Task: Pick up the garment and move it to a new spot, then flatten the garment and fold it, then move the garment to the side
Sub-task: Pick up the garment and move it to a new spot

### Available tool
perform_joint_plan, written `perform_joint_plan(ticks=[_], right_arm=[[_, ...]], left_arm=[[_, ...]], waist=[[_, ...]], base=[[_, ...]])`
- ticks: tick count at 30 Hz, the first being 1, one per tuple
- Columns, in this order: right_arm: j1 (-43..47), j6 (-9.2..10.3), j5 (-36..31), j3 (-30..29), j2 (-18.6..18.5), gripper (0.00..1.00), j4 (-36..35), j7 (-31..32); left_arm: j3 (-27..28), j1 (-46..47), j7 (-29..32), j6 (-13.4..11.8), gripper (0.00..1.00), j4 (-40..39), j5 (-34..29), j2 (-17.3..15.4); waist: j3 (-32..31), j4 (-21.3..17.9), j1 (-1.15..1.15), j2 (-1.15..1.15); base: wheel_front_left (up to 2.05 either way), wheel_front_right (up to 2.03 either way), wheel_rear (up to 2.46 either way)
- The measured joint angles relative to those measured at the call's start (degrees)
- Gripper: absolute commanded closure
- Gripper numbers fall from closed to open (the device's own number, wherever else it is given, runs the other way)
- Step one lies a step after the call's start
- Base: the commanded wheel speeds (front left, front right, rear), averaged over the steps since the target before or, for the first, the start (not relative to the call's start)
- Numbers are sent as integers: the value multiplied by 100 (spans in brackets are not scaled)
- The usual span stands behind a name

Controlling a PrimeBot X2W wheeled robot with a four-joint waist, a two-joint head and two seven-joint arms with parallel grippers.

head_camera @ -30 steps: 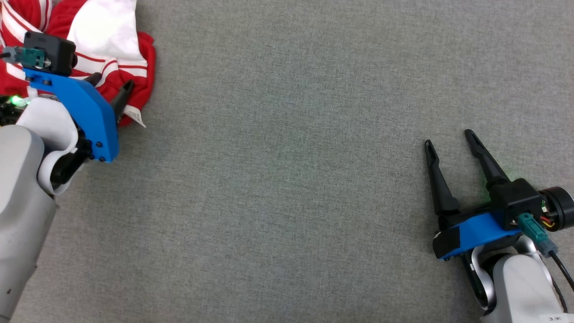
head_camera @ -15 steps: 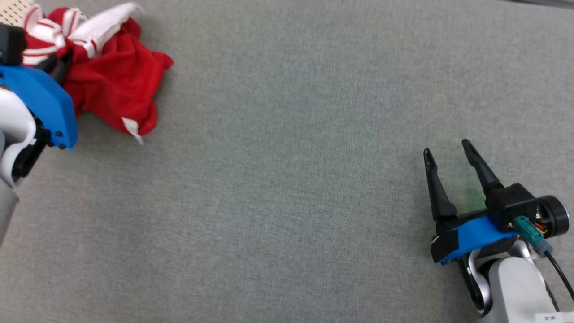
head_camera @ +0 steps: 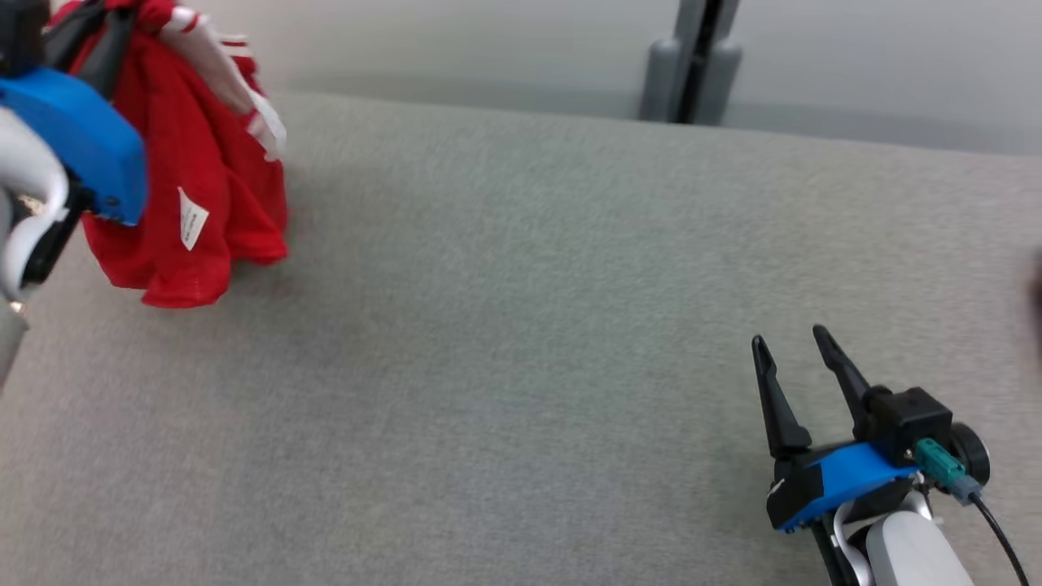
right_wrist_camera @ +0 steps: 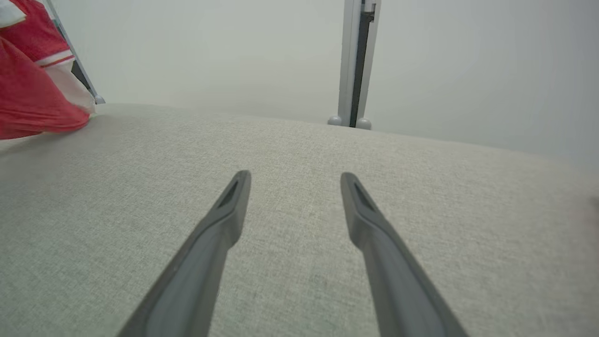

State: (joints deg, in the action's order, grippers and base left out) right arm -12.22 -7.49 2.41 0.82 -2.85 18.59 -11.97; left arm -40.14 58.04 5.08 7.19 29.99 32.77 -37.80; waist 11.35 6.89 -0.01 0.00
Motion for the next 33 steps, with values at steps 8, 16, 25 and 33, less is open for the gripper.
perform_joint_plan(ticks=[8, 16, 25, 33], right_arm=[[209, 0, 182, -214, 0, 0, 416, -193], [178, 0, 220, -485, -3, 0, 493, -281], [84, 0, 325, -432, 0, 0, 600, -298], [88, 0, 296, -520, -1, 0, 516, -300]], left_arm=[[-168, 404, -89, -78, 100, -839, 132, 978], [-36, 117, -655, -561, 100, -775, 615, 2167], [-64, -1704, -1608, -750, 100, 631, 1014, 2559], [318, -2631, -1991, -924, 100, 1510, 1015, 2321]], waist=[[-575, -775, -1, 0], [-514, -1389, -1, 0], [-157, -1558, 1, 0], [-41, -1421, 1, 0]], base=[[0, 0, 0], [0, 0, 0], [0, 0, 0], [0, 0, 0]])
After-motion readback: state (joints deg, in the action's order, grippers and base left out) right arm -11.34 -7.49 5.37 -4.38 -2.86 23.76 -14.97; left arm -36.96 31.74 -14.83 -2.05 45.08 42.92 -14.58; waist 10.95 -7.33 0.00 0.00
